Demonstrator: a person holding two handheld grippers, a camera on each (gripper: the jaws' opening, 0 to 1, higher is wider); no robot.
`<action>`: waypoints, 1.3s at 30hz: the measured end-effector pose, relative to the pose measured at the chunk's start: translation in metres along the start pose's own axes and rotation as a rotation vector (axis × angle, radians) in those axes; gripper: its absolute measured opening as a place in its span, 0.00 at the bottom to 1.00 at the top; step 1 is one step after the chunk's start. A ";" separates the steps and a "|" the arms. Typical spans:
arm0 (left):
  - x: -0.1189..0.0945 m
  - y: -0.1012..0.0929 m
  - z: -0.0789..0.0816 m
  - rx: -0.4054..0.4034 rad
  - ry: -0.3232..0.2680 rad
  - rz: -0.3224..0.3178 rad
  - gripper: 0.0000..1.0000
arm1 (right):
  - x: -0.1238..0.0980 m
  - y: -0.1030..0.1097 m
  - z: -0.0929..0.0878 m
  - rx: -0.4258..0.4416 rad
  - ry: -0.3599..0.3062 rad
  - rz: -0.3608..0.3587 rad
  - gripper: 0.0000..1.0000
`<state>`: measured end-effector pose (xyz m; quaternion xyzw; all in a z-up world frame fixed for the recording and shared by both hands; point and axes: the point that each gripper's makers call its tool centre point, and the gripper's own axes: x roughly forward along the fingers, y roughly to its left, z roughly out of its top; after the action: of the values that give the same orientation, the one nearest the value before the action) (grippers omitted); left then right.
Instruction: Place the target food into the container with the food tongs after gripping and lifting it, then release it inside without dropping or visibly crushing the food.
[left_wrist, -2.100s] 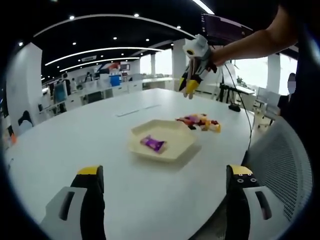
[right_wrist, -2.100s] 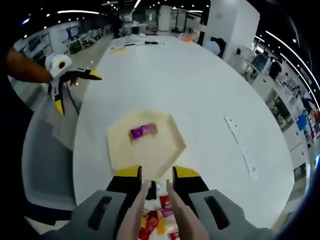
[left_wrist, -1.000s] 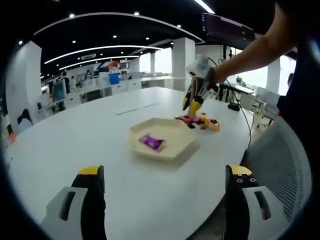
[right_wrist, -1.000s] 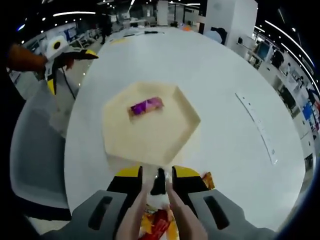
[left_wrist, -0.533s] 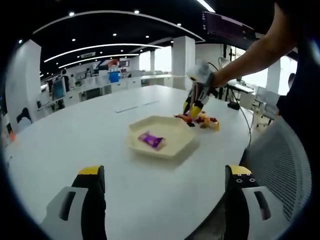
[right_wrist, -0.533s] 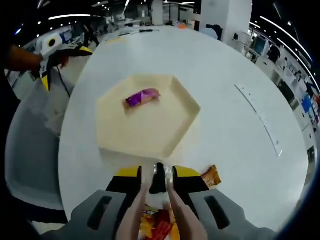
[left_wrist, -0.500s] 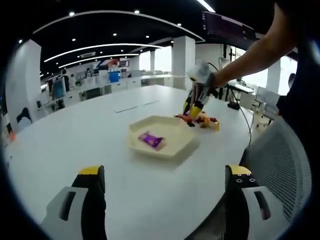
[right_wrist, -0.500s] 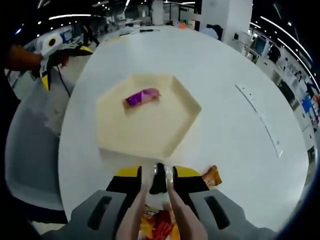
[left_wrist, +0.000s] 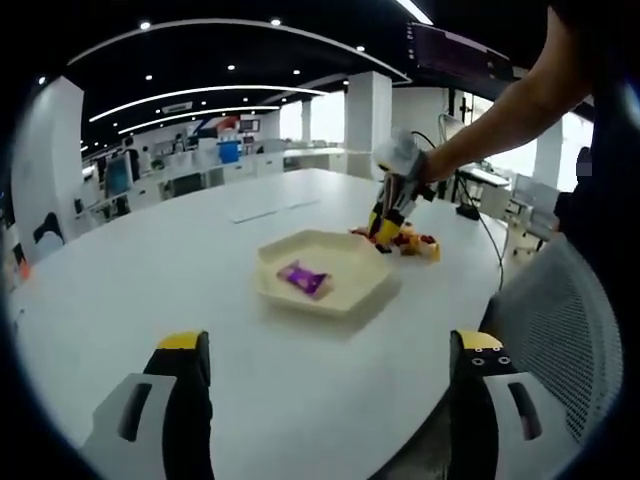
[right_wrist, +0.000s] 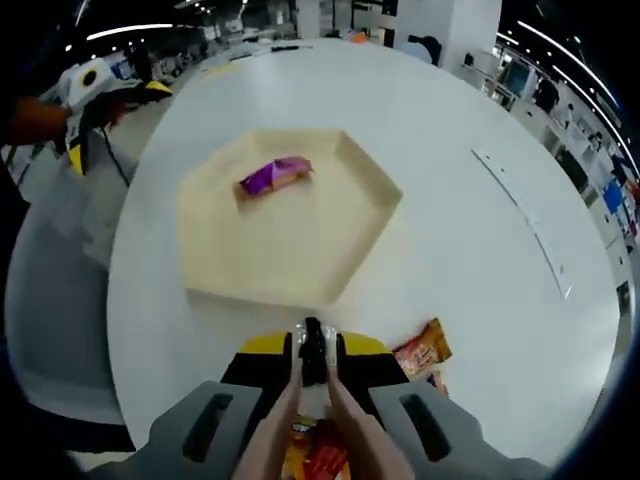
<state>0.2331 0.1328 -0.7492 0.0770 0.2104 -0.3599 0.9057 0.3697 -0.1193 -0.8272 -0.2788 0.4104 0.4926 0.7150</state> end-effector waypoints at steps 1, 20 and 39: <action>0.000 0.001 0.000 -0.002 -0.001 0.001 0.97 | 0.000 0.000 0.000 0.002 0.001 -0.001 0.16; 0.000 -0.001 0.000 0.008 0.004 -0.004 0.96 | -0.009 -0.003 -0.003 0.024 0.032 -0.024 0.18; 0.001 -0.003 -0.003 0.014 0.011 -0.015 0.97 | -0.038 -0.010 0.015 0.015 0.020 -0.030 0.18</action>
<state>0.2308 0.1307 -0.7519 0.0835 0.2135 -0.3679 0.9012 0.3769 -0.1288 -0.7869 -0.2846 0.4170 0.4757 0.7202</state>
